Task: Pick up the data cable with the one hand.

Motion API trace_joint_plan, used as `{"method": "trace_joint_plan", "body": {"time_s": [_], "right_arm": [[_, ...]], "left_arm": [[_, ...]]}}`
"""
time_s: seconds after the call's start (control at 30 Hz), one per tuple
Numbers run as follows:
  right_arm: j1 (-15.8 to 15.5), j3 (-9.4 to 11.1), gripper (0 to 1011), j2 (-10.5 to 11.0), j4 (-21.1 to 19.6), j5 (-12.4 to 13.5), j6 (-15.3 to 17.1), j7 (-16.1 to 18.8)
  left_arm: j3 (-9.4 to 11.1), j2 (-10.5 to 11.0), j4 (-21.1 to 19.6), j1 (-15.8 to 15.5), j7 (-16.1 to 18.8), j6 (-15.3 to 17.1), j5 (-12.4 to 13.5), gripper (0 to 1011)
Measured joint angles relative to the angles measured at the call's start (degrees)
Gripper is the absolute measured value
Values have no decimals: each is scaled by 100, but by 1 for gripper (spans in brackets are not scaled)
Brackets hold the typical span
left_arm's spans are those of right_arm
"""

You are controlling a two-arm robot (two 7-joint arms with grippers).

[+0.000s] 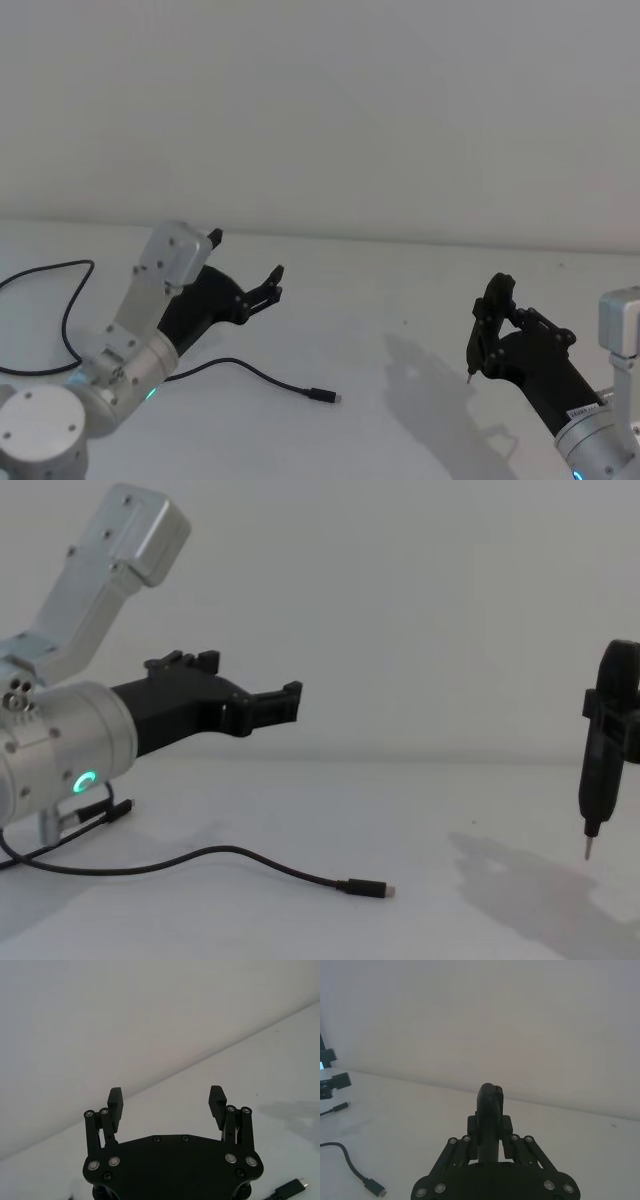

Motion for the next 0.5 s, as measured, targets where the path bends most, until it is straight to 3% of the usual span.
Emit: {"method": "trace_joint_plan", "body": {"time_s": [0.27,0.5], "right_arm": [[0,0,275,0,0,0,0,0],[0,0,274,0,0,0,0,0]], "left_arm": [[35,-66,439,-450,-679,-56,-276,1001],[27,-67,743,-817,-1392,132,-663,1001]]}}
